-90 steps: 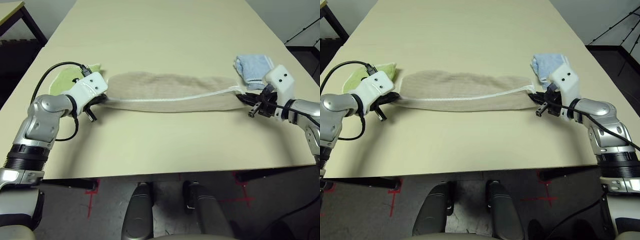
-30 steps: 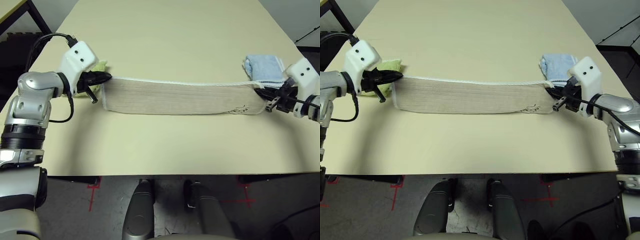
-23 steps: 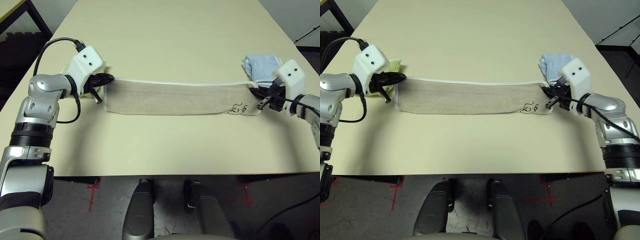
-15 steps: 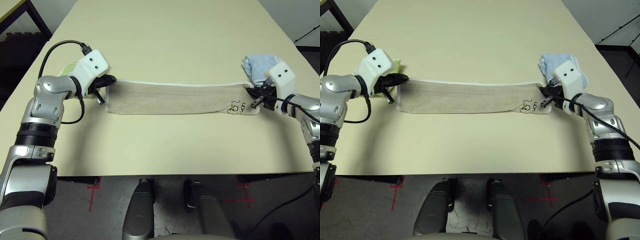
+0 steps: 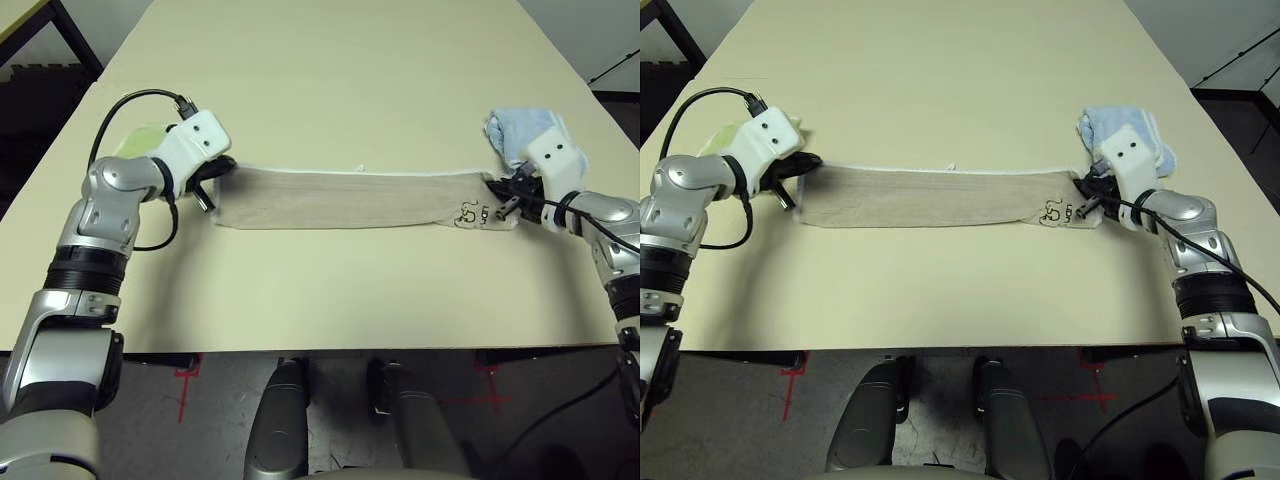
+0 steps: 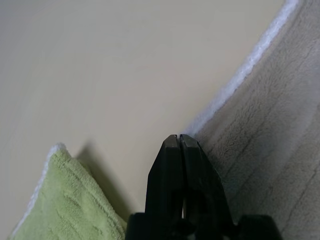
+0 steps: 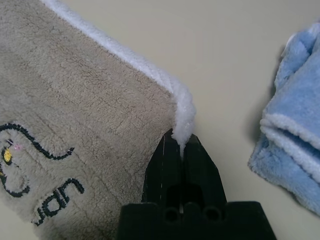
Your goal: Fold the towel and set it aside.
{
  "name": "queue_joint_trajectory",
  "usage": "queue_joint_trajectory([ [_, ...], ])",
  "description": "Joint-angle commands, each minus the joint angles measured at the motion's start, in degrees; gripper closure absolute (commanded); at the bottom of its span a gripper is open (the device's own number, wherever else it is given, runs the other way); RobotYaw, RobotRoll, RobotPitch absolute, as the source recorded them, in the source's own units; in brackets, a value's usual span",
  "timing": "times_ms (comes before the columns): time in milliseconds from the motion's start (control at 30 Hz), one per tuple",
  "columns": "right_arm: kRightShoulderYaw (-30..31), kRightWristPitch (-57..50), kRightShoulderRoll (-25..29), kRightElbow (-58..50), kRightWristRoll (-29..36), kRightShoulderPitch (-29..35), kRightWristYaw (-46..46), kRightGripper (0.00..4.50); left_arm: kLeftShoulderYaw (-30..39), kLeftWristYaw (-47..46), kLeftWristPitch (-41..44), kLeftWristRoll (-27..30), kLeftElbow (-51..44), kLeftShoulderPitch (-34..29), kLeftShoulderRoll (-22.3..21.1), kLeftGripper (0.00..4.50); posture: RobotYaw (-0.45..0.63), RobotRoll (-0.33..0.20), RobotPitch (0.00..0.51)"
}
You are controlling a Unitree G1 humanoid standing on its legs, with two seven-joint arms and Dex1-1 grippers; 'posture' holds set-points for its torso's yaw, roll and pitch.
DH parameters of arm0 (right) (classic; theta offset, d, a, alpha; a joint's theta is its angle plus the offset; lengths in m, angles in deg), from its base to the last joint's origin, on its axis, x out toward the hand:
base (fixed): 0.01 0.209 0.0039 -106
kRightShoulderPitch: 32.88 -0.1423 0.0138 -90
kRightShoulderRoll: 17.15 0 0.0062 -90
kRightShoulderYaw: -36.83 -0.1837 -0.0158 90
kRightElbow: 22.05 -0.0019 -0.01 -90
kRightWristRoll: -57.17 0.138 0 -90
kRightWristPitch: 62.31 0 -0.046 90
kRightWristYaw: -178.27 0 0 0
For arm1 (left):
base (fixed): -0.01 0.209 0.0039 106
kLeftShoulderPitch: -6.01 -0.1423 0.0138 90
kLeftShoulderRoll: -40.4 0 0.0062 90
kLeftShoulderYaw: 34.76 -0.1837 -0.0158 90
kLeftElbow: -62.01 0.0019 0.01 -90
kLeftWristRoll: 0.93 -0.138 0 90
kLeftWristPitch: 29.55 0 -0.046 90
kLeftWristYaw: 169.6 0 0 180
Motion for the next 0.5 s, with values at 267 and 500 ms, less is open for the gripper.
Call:
queue_joint_trajectory([
  [267, -1.9, 0.0, -0.1, -0.9, 0.4, -0.5, -2.7, 0.78, 1.7, -5.8, 1.3, -0.4, 2.6, 2.5, 2.1, 0.74, 0.14, 0.0, 0.247],
  [500, -5.2, 0.0, 0.6, -5.9, 2.4, -1.6, -3.1, 0.04, 9.9, -9.1, 5.5, 7.1, 2.3, 6.6, 4.4, 0.02, 0.14, 0.0, 0.234],
])
